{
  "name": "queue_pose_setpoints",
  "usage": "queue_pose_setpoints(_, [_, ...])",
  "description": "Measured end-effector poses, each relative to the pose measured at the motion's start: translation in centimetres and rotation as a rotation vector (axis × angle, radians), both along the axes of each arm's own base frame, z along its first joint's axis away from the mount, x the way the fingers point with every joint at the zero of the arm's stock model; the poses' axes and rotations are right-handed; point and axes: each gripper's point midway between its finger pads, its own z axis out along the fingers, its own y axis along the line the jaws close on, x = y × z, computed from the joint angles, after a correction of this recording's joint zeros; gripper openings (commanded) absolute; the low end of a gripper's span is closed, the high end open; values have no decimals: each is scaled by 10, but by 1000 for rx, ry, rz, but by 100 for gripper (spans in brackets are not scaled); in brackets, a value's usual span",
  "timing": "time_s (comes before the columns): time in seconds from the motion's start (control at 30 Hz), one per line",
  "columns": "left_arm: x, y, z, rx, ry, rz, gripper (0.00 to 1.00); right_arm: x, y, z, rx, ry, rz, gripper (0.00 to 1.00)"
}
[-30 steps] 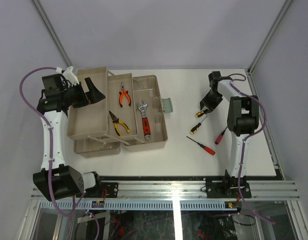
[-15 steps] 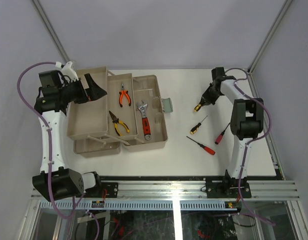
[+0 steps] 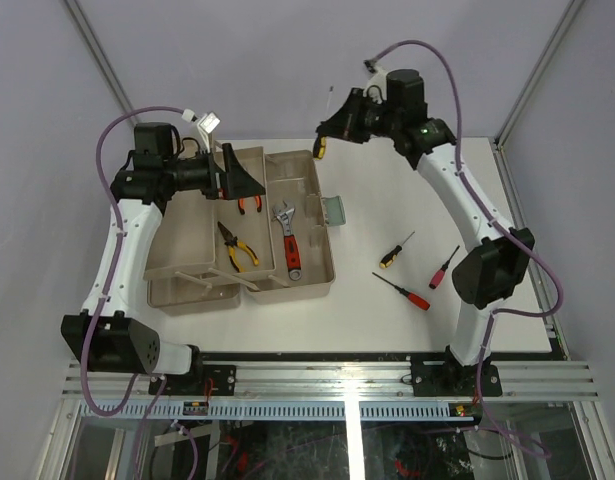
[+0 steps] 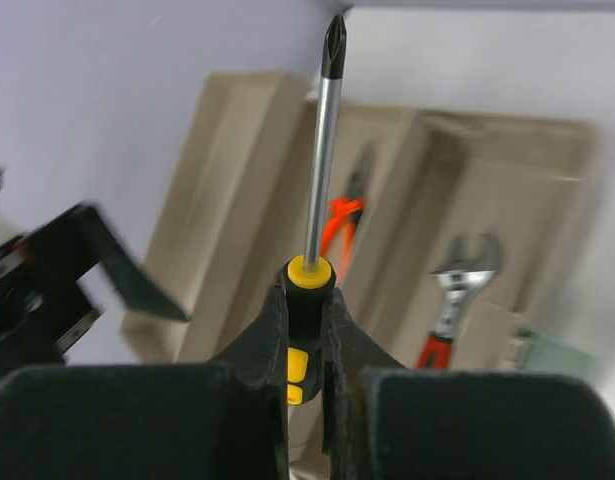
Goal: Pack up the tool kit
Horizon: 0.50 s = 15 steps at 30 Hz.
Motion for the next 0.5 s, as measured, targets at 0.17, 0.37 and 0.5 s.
queue_pose_setpoints(0.17, [-8, -16, 2, -38, 21, -66, 100, -40, 57, -1, 76, 11, 204, 0])
queue_pose_setpoints(0.37, [-14, -27, 5, -64, 17, -118, 100, -49, 74, -1, 121, 14, 279, 0])
queue_pose_setpoints(0.5, [-16, -31, 2, -76, 32, -128, 100, -61, 89, 7, 147, -8, 331, 0])
